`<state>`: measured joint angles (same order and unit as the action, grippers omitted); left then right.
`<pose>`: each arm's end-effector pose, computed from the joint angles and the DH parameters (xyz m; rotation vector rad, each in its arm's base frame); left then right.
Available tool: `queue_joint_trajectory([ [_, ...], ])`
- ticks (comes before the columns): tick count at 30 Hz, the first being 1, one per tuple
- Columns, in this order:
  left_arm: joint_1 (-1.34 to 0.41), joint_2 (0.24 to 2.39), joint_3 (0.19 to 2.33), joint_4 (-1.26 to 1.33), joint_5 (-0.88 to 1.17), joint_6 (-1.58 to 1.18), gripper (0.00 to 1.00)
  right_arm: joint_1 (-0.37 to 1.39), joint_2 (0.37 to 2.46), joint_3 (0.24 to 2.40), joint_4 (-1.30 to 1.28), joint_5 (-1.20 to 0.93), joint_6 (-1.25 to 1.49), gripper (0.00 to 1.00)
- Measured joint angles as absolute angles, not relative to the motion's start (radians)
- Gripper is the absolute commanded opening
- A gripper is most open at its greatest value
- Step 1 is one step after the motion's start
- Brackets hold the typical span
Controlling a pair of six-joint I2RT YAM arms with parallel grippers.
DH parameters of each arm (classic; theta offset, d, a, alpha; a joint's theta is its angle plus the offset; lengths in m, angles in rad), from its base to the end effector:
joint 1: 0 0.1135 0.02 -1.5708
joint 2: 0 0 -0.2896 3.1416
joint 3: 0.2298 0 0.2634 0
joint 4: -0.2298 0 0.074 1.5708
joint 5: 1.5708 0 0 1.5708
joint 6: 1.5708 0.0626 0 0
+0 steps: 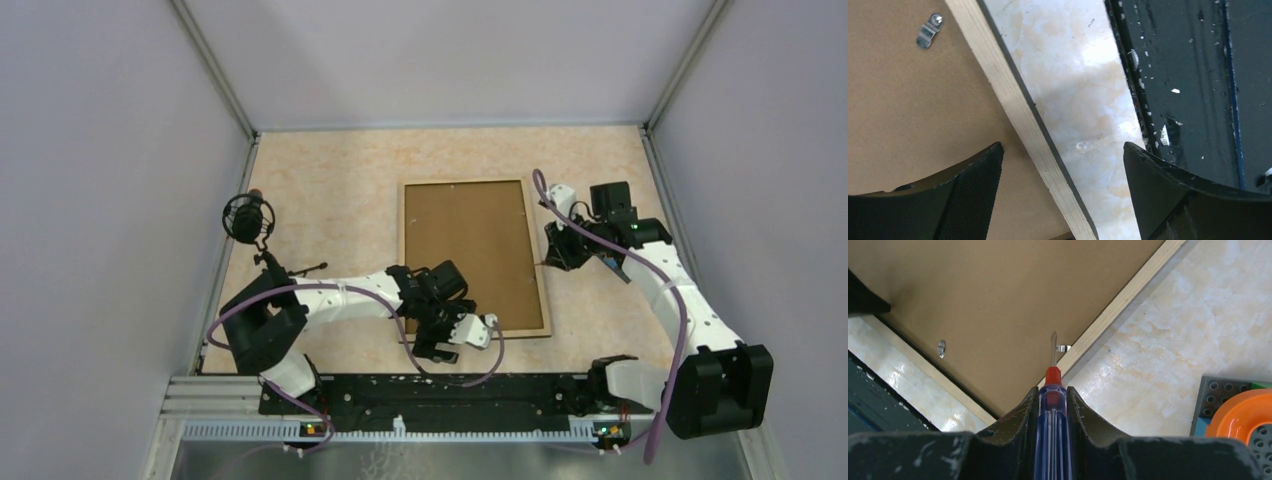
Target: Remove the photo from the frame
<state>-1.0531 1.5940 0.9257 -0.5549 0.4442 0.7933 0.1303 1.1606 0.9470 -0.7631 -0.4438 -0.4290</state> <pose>0.1299 -0.2824 0.1685 2.2812 1.5875 -0.6850 0.2354 0.0580 0.2752 -0.8420 2.3169 0.4367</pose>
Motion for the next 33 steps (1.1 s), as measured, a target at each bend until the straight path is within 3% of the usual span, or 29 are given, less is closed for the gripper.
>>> queue_joint_trajectory([
  [16,-0.959,1.429,0.9,-0.385,0.373,0.59,0.99,0.22,1.158,0.91,-0.861,-0.358,-0.546,0.0],
  [33,-0.992,1.587,0.957,-0.458,0.478,0.606,0.98,0.282,1.173,0.883,-0.822,-0.242,-0.547,0.0],
])
